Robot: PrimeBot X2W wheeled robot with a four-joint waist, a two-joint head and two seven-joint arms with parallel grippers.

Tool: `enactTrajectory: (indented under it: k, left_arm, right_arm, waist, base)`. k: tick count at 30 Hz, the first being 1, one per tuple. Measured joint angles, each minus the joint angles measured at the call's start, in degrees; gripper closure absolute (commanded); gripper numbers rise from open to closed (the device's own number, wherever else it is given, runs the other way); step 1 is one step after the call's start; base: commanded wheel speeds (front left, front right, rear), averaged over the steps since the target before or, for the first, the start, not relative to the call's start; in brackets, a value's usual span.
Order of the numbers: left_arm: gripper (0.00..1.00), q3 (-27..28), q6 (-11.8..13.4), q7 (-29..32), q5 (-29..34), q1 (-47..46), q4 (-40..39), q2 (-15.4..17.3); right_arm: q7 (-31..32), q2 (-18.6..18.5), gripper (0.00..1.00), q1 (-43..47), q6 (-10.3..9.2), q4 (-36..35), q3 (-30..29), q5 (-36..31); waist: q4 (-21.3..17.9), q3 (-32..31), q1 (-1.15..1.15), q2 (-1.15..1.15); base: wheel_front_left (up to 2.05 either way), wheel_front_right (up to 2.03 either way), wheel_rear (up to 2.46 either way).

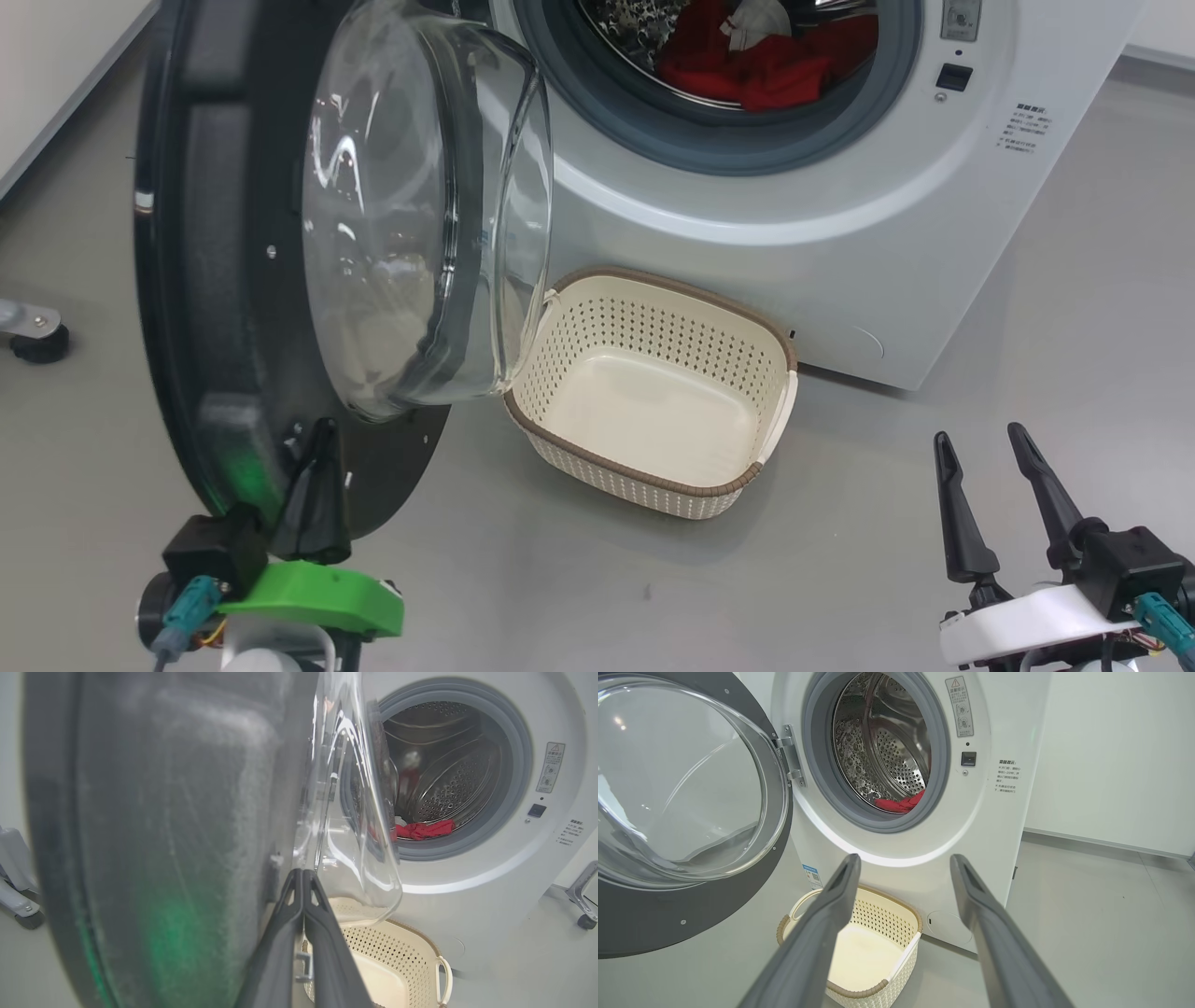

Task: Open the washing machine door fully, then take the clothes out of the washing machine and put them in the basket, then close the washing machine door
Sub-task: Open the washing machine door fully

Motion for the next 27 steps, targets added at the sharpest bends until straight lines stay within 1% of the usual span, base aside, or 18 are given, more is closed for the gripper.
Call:
enactTrajectory:
  k: [11, 19, 27]
  left_arm:
    - [1.0, 5.73, 0.18, -0.49, -0.15, -0.12, 0.25, -0.19]
    - [1.0, 10.15, 0.18, -0.51, -0.18, -1.97, 0.68, -0.41]
    - [1.0, 16.64, 0.18, -0.51, -0.18, -4.75, 0.93, -0.82]
  right_arm:
    - [0.0, -0.16, 0.0, -0.09, 0.16, -0.88, -0.6, -0.99]
    - [0.0, -1.52, 0.0, -1.03, 0.44, -1.83, -1.26, -1.6]
    - [0.0, -2.37, 0.0, -2.36, 0.45, -2.29, -1.53, -1.97]
  waist:
    - [-0.52, 2.53, 0.0, 0.0]
    - [-0.7, 5.41, 0.0, 0.0]
    - [-0.81, 8.0, 0.0, 0.0]
  base:
    - [0.0, 0.0, 0.0]
    - [0.0, 0.0, 0.0]
    - [0.0, 0.0, 0.0]
